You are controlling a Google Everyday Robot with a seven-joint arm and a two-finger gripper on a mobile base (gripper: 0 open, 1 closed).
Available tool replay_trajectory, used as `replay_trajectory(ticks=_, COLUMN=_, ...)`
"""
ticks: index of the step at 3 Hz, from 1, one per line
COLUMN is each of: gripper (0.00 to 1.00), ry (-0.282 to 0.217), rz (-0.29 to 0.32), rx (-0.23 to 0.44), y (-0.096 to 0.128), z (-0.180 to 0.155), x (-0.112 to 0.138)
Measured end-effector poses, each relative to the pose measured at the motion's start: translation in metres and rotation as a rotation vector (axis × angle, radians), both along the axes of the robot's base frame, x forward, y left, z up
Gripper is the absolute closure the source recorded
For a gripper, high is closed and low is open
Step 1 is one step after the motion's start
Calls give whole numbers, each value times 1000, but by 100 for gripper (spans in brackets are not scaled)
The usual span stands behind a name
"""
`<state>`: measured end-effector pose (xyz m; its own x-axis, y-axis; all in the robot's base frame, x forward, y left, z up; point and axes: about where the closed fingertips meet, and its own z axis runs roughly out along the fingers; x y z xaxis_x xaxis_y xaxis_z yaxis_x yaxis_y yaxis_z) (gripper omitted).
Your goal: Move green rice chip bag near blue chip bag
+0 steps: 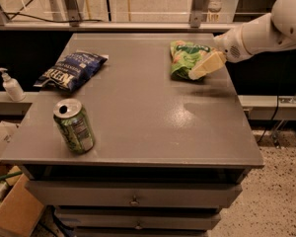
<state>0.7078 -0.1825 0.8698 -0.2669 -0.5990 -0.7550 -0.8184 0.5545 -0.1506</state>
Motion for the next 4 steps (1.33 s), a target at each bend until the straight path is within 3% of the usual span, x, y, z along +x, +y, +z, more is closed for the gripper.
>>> replay_trajectory(ticks=1, gripper=0, ry=-8, rz=3, rx=-2, y=1, z=-15, x=18)
replay_trajectory(ticks=2, gripper=15, ry=-13, rz=9, rx=-25, y=1, z=-26, x=27)
replay_trajectory(ticks=3, gripper=40, ry=-16, rz=12, rx=-40, y=1, z=-32, x=33)
replay_trajectory(ticks=4, gripper=94, ry=-44, rz=34, rx=-46, y=5, z=-17, x=36)
